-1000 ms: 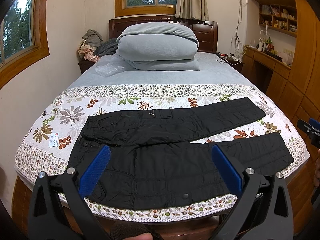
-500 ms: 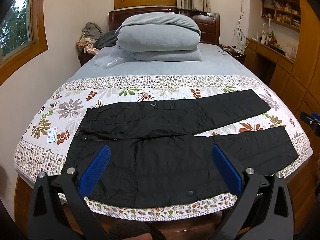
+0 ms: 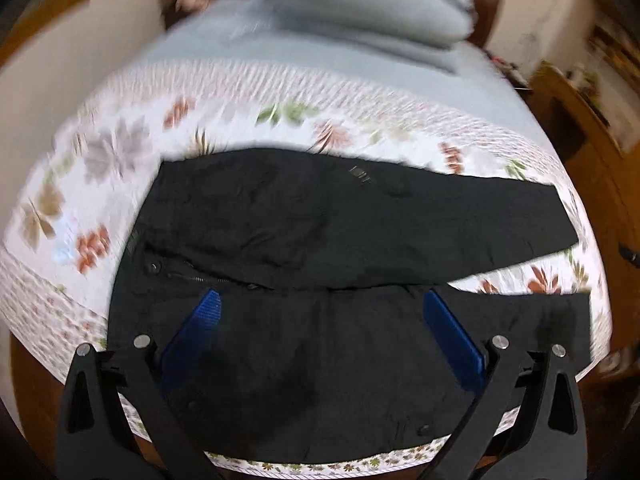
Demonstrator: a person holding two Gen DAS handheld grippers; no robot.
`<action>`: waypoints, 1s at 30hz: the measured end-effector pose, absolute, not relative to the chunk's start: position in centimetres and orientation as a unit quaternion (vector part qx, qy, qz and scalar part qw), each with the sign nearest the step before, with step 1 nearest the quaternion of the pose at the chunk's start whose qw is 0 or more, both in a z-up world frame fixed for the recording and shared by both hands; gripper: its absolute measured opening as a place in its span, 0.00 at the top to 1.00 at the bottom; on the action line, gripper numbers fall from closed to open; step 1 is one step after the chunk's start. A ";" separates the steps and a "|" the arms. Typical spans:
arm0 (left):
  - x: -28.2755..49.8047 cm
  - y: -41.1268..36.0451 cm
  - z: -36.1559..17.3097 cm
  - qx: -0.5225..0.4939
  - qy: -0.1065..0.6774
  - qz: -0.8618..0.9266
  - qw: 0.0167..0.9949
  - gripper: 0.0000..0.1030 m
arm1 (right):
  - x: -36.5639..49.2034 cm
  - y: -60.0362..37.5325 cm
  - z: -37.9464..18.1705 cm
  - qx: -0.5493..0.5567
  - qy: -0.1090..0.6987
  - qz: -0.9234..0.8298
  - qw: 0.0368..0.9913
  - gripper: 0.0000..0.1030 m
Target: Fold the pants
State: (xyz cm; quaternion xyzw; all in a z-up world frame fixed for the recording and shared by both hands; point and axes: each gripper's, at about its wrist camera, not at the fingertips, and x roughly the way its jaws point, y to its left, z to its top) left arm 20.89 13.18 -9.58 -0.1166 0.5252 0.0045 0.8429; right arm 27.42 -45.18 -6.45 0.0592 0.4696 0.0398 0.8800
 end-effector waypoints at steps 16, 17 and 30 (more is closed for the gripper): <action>36.1 28.9 -19.9 -0.257 0.650 0.034 0.715 0.02 | 51.9 -56.7 -19.0 0.062 0.619 0.040 0.782 0.03; 36.1 29.5 -20.1 -0.275 0.649 0.029 0.709 0.02 | 52.5 -57.2 -19.6 0.067 0.624 0.042 0.778 0.03; 37.0 36.7 -23.7 -0.381 0.664 0.063 0.640 0.02 | 57.9 -57.1 -24.7 0.037 0.650 0.023 0.759 0.03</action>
